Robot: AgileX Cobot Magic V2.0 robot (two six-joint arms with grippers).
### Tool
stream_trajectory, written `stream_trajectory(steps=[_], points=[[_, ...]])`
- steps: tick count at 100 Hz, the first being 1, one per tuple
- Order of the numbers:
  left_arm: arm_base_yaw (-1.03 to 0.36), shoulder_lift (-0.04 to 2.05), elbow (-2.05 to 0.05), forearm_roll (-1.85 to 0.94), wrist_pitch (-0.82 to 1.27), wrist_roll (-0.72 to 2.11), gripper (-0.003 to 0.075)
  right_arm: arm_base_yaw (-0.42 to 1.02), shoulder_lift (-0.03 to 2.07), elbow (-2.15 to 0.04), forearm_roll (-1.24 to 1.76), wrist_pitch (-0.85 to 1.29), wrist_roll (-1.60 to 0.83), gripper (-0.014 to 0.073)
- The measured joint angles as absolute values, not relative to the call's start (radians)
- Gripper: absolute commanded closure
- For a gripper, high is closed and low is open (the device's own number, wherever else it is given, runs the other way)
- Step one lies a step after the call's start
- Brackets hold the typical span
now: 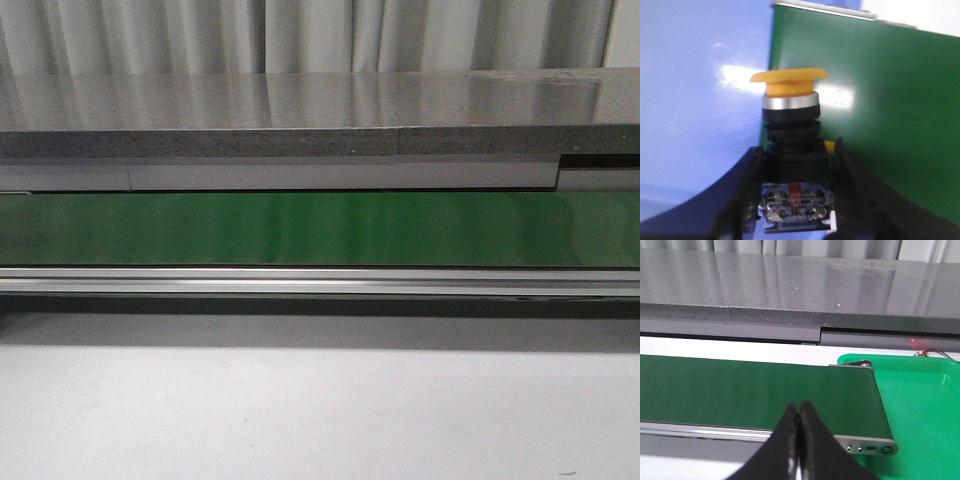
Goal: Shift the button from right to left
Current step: 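Lift the button with the left gripper and carry it over the blue tray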
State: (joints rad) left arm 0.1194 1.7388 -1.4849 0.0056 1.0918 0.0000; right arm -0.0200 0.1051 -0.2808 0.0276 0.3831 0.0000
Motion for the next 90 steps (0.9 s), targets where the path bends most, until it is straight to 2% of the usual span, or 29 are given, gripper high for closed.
stream_trajectory(steps=[22,63,71,83,90], points=[[0.224,1.773,-1.485,0.009,1.083,0.168,0.0545,-0.02,0.105,-0.281,0.028,0.383,0.0,0.0659],[0.269,1.951,-1.485,0.013,1.003,0.244,0.0534,-0.02,0.105,-0.281,0.028,0.383,0.0,0.0659],[0.269,1.97,-1.485,0.013,0.999,0.255,0.0481,-0.02,0.105,-0.281,0.028,0.383,-0.007,0.0659],[0.269,1.983,-1.485,0.013,0.991,0.261,0.035,-0.02,0.105,-0.281,0.028,0.383,0.0,0.0659],[0.269,1.983,-1.485,0.013,0.984,0.261,0.0323,-0.02,0.105,-0.281,0.028,0.383,0.0,0.0659]])
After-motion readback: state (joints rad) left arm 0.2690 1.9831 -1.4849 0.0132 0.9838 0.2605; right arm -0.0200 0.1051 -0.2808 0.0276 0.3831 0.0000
